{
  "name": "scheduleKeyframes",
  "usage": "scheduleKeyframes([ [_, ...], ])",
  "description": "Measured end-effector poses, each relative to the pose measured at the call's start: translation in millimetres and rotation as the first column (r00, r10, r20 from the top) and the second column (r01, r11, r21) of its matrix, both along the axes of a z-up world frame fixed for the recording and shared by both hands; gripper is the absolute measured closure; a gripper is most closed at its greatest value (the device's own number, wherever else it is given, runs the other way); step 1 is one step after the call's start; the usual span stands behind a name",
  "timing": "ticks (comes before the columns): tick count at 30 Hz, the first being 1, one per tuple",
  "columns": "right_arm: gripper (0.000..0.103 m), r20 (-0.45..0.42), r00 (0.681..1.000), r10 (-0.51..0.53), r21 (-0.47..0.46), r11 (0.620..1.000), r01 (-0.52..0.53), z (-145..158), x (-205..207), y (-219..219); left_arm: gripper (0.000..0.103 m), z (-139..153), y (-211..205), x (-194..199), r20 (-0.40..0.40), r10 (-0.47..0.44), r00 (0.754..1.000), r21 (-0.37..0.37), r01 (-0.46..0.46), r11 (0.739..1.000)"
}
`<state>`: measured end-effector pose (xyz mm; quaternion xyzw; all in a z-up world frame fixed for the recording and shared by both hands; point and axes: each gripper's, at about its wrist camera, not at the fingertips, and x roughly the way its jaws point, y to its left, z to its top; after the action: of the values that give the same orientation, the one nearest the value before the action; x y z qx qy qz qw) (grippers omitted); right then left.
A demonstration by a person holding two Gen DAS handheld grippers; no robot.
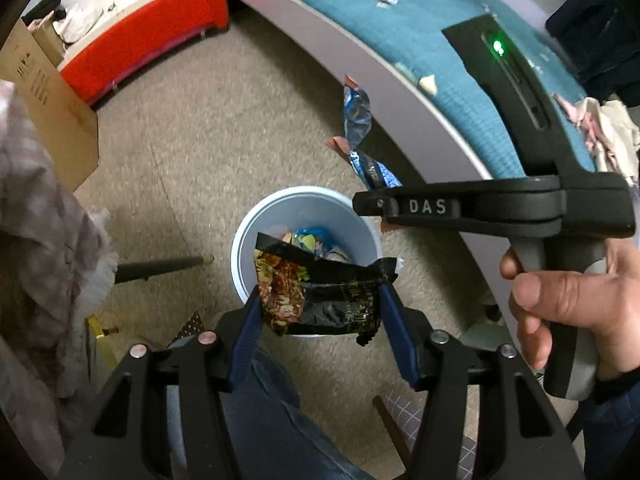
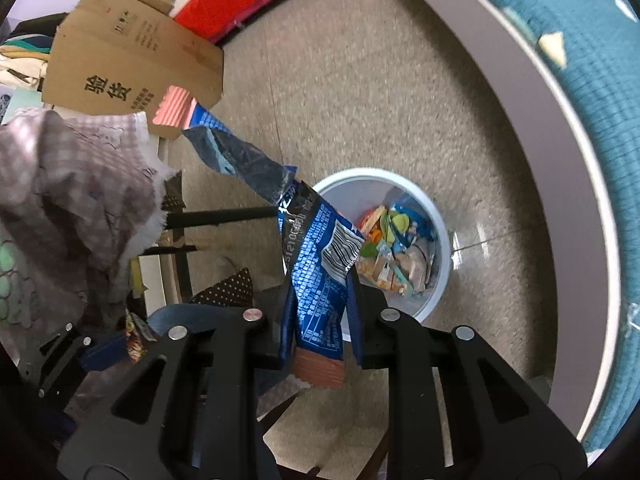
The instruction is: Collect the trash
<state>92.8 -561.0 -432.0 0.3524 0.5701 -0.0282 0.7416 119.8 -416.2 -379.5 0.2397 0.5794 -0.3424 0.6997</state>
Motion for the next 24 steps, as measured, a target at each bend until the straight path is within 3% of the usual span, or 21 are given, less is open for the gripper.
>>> scheduleKeyframes([
  [4,0.078,-0.029,0.999,0.013,0.019,1.000,-0.012,-15.6,6.2,0.5,0.044,-14.1,-2.9,2.7,-0.010,0.010,1.000,0.034,-0.010,0.999],
  [6,0.063,-0.045,0.999,0.014,0.026,1.000,-0.013,-20.9,7.2,-2.1,0.040,-16.0,-5.2,3.6,0.006,0.007,1.000,0.051,-0.007,0.999],
  [7,0.044,-0.050,0.999,0.008,0.035,0.999,-0.006,-23.7,7.8,-3.7,0.032,-17.8,-6.2,4.8,0.008,0.007,1.000,0.058,-0.007,0.998],
  [9,0.039,-0.053,0.999,-0.008,0.041,0.999,0.011,-26.4,8.9,-4.6,0.022,-19.4,-7.8,7.9,0.012,0.020,1.000,0.068,-0.020,0.997],
  [11,0.024,-0.064,0.998,-0.022,0.047,0.999,0.025,-29.9,8.9,-5.0,0.022,-21.4,-5.7,11.1,0.010,0.038,0.999,0.076,-0.038,0.996],
  [15,0.009,-0.062,0.995,-0.076,0.059,0.995,0.080,-29.5,2.1,-10.7,0.018,-17.2,-1.6,16.8,0.012,0.080,0.997,0.076,-0.081,0.994],
  [18,0.006,-0.049,0.990,-0.133,0.047,0.990,0.135,-20.9,-6.1,-17.8,0.017,-8.4,-0.9,17.6,0.028,0.099,0.995,0.066,-0.101,0.993],
  [24,0.006,0.017,0.975,-0.220,0.006,0.976,0.220,17.7,-26.5,-29.2,0.017,34.5,1.2,14.3,0.071,0.124,0.990,-0.025,-0.122,0.992],
])
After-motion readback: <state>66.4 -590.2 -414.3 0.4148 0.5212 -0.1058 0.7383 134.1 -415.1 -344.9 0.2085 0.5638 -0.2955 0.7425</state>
